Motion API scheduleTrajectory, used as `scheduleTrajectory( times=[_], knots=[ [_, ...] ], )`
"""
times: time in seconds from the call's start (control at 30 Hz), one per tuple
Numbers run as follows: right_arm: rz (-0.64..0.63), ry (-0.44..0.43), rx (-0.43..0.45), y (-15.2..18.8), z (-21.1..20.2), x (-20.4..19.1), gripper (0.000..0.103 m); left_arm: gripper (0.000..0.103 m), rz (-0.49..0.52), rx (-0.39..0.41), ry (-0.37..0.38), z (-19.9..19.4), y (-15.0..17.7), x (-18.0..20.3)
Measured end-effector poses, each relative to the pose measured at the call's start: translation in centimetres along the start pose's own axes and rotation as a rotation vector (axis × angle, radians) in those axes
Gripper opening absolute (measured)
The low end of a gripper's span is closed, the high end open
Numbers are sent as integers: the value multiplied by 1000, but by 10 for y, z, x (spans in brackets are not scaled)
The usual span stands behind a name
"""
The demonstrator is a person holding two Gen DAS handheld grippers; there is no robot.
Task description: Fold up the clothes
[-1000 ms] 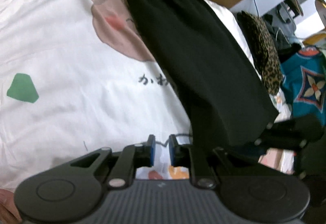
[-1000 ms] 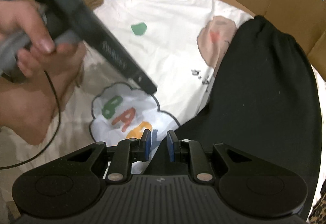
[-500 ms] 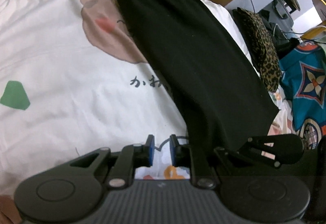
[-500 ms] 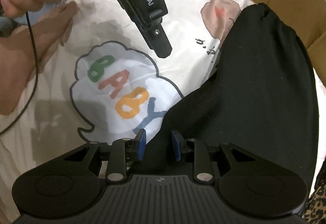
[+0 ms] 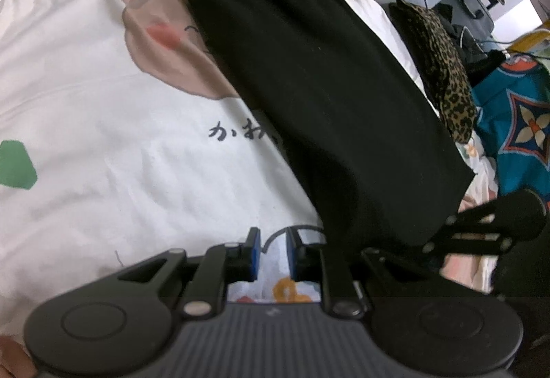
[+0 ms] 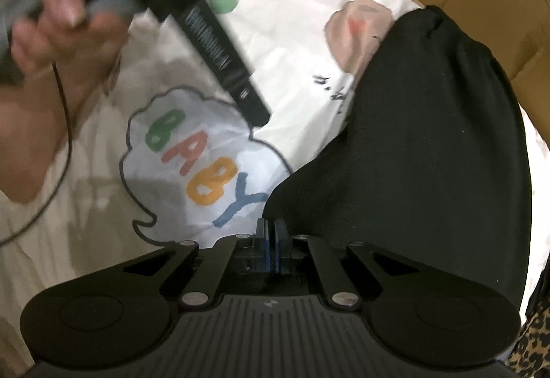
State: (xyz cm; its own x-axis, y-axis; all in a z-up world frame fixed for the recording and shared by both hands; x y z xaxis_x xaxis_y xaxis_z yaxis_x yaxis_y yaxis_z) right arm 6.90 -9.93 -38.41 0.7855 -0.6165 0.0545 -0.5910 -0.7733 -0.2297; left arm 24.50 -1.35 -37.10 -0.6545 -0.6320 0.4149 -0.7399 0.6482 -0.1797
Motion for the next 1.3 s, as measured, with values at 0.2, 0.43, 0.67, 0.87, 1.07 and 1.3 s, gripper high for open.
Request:
scheduleTrajectory(
  times=[0.2,0.43,0.67,0.87,1.07,1.3],
  knots=[
    [99,-25,25,0,-19,28,0,17,54,-23,22,9,1,13],
    [220,-91,58,3,-33,56,0,41,109,-26,61,19,-2,33],
    [269,-132,89,5,-38,68,0,47,197,-21,69,26,-3,52],
    [321,-164,105,7,-41,77,0,59,190,-5,70,34,-6,57],
    [372,-194,121,9,-44,86,0,72,201,68,76,34,-15,69],
    [407,-221,144,13,-49,93,0,60,212,148,-13,34,-19,72]
  ],
)
Point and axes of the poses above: each gripper's, at about its wrist camera, not at the fingertips, and z roughly the way its jaws point, x to its right, y to its underside, the point moved 2 cm from there along z, roughly the way its jaws point, and after that the axes turned 8 degrees about -x, right-handed, at the moved point
